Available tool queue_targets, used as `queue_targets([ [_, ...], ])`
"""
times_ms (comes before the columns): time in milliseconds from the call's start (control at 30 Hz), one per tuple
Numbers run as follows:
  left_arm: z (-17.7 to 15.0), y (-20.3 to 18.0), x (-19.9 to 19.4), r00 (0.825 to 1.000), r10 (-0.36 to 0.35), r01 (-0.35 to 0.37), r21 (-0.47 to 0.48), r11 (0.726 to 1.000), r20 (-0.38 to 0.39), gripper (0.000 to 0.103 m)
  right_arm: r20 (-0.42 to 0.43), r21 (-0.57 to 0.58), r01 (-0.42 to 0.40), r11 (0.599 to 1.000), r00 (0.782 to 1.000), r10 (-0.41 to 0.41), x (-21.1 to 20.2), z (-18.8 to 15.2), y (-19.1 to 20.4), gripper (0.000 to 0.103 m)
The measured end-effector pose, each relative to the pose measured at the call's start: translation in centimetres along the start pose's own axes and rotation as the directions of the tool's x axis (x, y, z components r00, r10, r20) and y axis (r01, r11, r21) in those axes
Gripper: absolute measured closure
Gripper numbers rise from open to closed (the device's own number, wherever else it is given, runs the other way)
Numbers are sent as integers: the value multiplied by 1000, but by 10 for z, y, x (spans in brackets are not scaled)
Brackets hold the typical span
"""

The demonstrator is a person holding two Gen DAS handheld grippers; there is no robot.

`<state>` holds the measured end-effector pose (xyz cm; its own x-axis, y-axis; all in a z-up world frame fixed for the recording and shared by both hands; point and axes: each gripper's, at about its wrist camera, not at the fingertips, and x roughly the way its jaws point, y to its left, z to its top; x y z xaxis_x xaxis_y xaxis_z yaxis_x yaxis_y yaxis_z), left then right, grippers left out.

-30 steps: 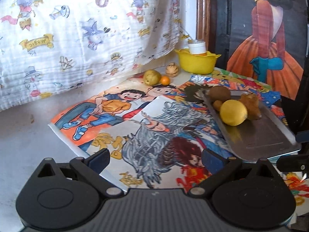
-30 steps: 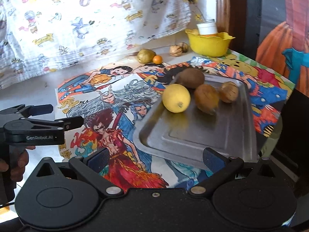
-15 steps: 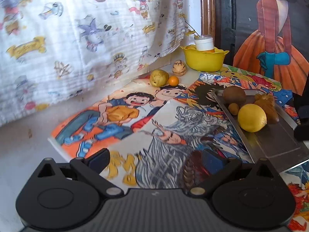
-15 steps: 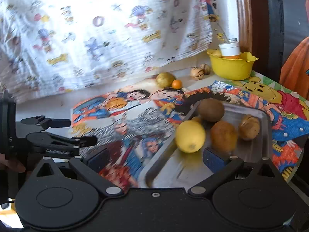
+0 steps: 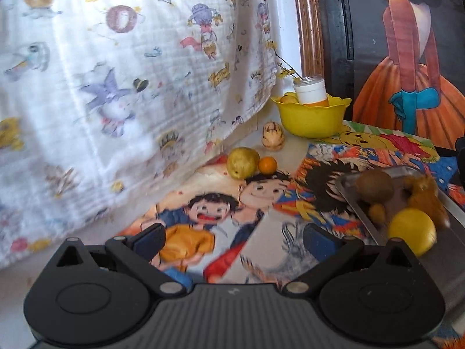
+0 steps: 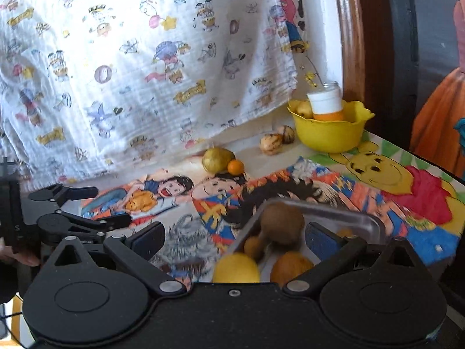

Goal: Organize fruits
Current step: 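Lift both open tools away from the tray toward the remaining fruits, then grasp the green pear with the left tool while the right tool grasps a striped pepino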

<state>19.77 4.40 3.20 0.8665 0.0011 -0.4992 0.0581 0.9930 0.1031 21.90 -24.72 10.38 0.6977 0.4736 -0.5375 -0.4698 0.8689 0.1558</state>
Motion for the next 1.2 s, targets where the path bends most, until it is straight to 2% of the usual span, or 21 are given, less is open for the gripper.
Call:
queue_targets([
  [167, 21, -4, 34, 1000, -8, 7, 18, 1000, 15, 0, -10, -3, -125, 992, 992, 125, 31, 23, -23, 1],
  [267, 33, -12, 49, 999, -36, 35, 33, 999, 32, 0, -34, -48, -151, 987, 988, 150, 47, 34, -34, 1],
  [333, 40, -18, 58, 999, -40, 39, 31, 999, 20, 0, -51, -85, -143, 986, 989, 139, 54, 39, -37, 1],
  [433, 52, -23, 71, 998, -43, 44, 26, 999, -38, 0, -102, -96, -145, 985, 986, 135, 63, 49, -42, 1],
  [700, 74, -17, 94, 983, 2, 5, 38, 999, -185, 0, -201, 22, -107, 994, 973, 109, 79, 91, -58, 1],
  [900, 81, -15, 109, 978, 26, -22, 21, 1000, -209, 0, -213, 70, -67, 995, 974, 81, 97, 109, -66, 1],
  [1200, 94, -18, 143, 972, 23, -27, -13, 1000, -235, 0, -233, 43, -41, 998, 971, 50, 136, 143, -76, 1],
])
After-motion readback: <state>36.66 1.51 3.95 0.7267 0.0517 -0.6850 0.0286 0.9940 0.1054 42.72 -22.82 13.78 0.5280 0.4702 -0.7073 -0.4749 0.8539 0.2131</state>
